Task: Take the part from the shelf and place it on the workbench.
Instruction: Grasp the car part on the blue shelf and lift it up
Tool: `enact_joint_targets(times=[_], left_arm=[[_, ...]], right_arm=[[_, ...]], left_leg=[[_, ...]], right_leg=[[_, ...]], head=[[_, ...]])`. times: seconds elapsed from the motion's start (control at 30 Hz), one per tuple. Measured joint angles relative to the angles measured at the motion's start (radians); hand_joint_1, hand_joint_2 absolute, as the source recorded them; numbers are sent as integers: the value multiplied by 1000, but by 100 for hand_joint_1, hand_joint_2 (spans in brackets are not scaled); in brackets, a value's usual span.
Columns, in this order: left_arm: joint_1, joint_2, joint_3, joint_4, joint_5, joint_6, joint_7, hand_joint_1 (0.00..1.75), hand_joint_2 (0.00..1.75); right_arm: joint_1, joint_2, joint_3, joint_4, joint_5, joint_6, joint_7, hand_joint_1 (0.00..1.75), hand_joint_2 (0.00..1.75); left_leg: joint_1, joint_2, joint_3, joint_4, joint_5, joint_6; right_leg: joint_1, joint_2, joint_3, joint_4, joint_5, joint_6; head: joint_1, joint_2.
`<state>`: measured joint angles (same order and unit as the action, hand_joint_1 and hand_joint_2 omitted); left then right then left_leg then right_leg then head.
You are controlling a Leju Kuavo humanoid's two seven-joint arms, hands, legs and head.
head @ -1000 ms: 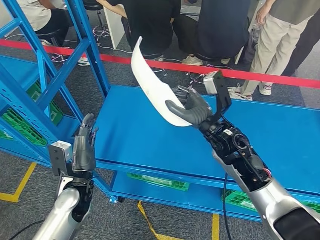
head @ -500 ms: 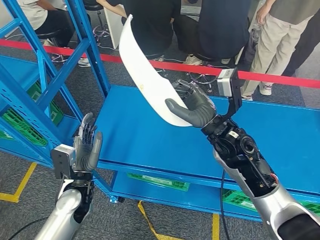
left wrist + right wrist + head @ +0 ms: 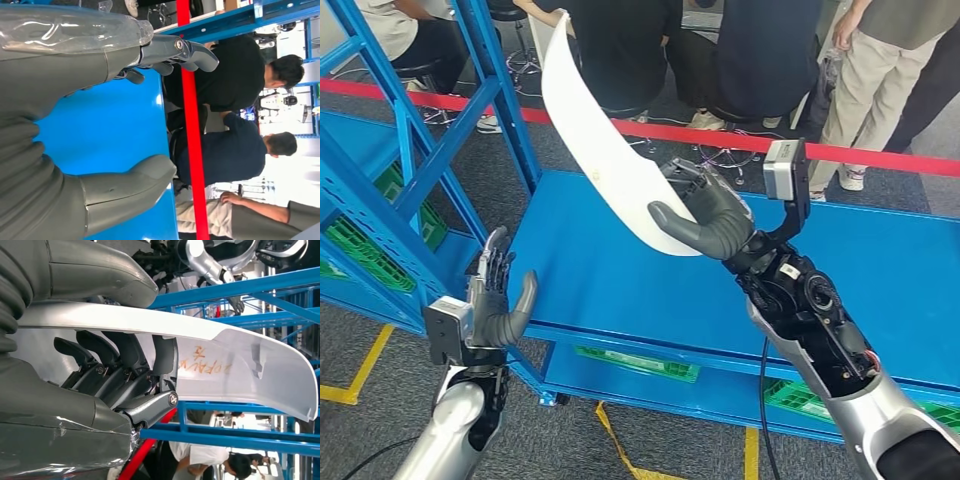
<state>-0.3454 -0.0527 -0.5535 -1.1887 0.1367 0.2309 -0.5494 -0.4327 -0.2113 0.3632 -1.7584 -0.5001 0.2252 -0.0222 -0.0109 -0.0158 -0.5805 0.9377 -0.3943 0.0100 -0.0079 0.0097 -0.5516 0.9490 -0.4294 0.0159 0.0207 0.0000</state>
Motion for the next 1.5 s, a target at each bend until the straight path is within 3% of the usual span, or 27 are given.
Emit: enact_joint_targets(times=[0.53,0.7,0.93,1.1,1.33,1.5], left_arm=[[14,0,0,-21,4,3,1,0,175],[24,1,5,-43,-2,55,-23,0,175],[58,11,17,-154,-57,163,-38,0,175],[75,29,36,-286,-138,238,-13,0,175],[88,53,80,-460,-203,260,15,0,175],[88,58,103,-535,-203,260,21,0,175]], right_arm=[[9,7,1,-3,50,-25,-8,175,175],[17,10,2,-13,76,-32,-11,175,175],[29,13,16,-53,136,-53,-14,175,175],[35,13,36,-92,287,-88,-17,175,175],[42,13,79,-142,332,-112,-12,175,175],[44,13,106,-170,338,-115,-5,175,175]], left_leg=[[0,0,0,0,0,0],[0,0,0,0,0,0],[0,0,0,0,0,0],[0,0,0,0,-1,0],[-2,0,-2,7,-6,4],[-2,-2,-3,8,-10,13]], right_leg=[[0,0,0,0,0,0],[0,0,0,0,0,0],[0,0,0,0,0,0],[-1,-1,0,0,0,0],[-3,-1,1,0,-2,3],[-2,-3,4,-2,-5,10]], head=[[0,0],[0,0],[0,0],[0,0],[-3,0],[-4,0]])
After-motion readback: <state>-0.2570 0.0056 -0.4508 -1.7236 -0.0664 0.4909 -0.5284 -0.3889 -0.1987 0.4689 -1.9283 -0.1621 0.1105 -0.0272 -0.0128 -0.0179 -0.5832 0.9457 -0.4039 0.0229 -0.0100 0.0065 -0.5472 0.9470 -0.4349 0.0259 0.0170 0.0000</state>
